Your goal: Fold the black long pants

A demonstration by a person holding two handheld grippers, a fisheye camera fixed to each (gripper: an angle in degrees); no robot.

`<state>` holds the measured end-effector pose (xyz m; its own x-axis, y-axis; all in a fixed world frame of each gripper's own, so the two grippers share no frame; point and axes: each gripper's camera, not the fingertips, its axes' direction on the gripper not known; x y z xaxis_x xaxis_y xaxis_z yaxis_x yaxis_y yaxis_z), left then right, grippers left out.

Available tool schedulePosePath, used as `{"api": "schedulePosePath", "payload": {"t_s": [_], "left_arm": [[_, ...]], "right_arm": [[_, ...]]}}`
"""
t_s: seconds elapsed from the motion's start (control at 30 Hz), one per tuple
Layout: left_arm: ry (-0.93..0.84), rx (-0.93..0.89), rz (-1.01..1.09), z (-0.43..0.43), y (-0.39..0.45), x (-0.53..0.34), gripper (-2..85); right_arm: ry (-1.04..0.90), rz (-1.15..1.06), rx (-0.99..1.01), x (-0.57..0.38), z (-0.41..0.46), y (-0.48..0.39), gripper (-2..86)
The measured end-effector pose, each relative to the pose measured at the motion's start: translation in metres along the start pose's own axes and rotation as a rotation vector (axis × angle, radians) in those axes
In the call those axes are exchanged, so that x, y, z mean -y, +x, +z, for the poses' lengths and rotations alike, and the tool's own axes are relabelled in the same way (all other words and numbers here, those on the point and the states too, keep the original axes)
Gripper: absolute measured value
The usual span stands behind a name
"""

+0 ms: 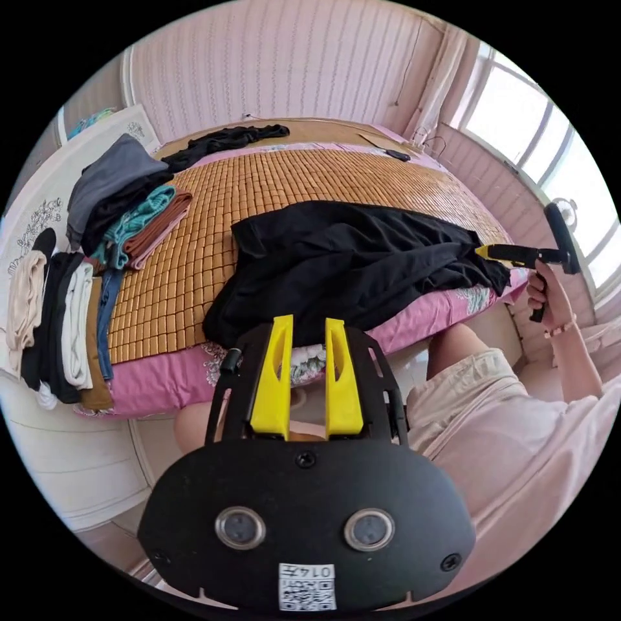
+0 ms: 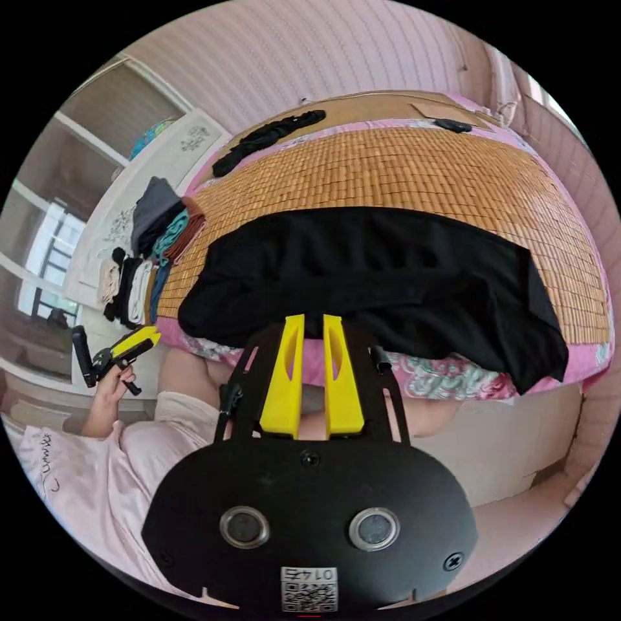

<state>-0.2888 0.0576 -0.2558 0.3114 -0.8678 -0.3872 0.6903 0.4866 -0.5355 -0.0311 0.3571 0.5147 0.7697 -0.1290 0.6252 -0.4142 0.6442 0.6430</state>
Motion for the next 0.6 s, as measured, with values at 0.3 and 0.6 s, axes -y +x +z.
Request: {"api": "schedulePosePath", "payload": {"t_s": [0.3,0.6], "left_arm": [[-0.179,0.245,-0.152,0.014,0.133,0.037,1.6],[-0.102,0.238,-0.063,-0.007,0.189,0.027,-0.8]], "right_arm": [[-0.143,-0.074,0.176,0.036,0.039,-0.113,0.7],[-0.069,-0.179,0.337,0.043,0.022,-0.126,-0.2]]}}
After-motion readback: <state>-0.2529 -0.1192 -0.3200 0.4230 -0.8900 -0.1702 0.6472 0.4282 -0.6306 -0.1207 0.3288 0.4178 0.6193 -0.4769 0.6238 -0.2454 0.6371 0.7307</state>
